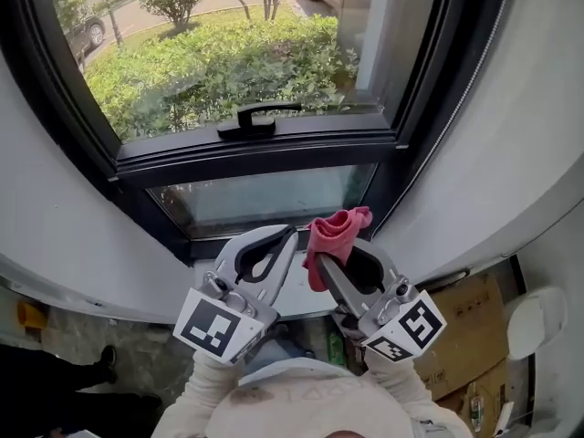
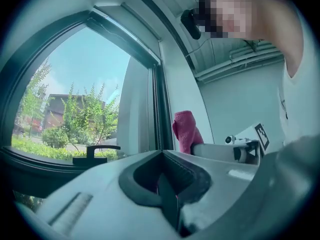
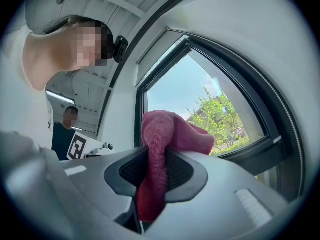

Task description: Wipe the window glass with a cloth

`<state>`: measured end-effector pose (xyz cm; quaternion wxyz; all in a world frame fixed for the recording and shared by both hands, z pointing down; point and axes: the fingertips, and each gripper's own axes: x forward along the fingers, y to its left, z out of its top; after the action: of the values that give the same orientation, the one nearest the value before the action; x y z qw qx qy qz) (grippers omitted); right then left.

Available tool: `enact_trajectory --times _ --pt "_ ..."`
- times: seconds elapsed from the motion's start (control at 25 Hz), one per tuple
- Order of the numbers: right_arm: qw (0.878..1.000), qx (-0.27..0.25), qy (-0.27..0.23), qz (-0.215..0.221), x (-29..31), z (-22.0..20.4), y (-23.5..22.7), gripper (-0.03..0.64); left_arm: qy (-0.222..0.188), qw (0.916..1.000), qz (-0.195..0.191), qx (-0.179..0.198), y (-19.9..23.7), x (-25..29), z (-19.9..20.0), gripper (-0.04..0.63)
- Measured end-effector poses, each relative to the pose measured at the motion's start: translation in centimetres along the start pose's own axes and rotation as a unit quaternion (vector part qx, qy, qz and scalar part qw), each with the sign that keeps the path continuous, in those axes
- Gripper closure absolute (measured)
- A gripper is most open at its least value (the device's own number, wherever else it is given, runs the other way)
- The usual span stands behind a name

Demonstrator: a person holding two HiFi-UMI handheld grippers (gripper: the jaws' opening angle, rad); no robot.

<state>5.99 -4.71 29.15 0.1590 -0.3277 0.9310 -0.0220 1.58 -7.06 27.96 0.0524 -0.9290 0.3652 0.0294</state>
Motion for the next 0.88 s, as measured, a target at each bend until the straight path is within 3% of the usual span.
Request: enact_trajectory --times 0.32,0.56,0.88 --pt "0.999 -0.041 -0.002 0.009 8.1 2.0 -2.7 0.509 -0.033 0.9993 -0.017 0.004 6.2 2.2 1.0 0.595" --pt "0.998 -0.065 0.009 -0.001 12.9 3.3 -5.4 0.509 -0.032 0.9992 -0.016 -0.019 9.6 3.0 -0.5 0.595" --pt "0.991 -0.136 0.0 0.014 20.9 11.5 -9.7 0.511 -0.026 0.9992 0.019 -0.025 11.8 4.2 -0.7 0.595"
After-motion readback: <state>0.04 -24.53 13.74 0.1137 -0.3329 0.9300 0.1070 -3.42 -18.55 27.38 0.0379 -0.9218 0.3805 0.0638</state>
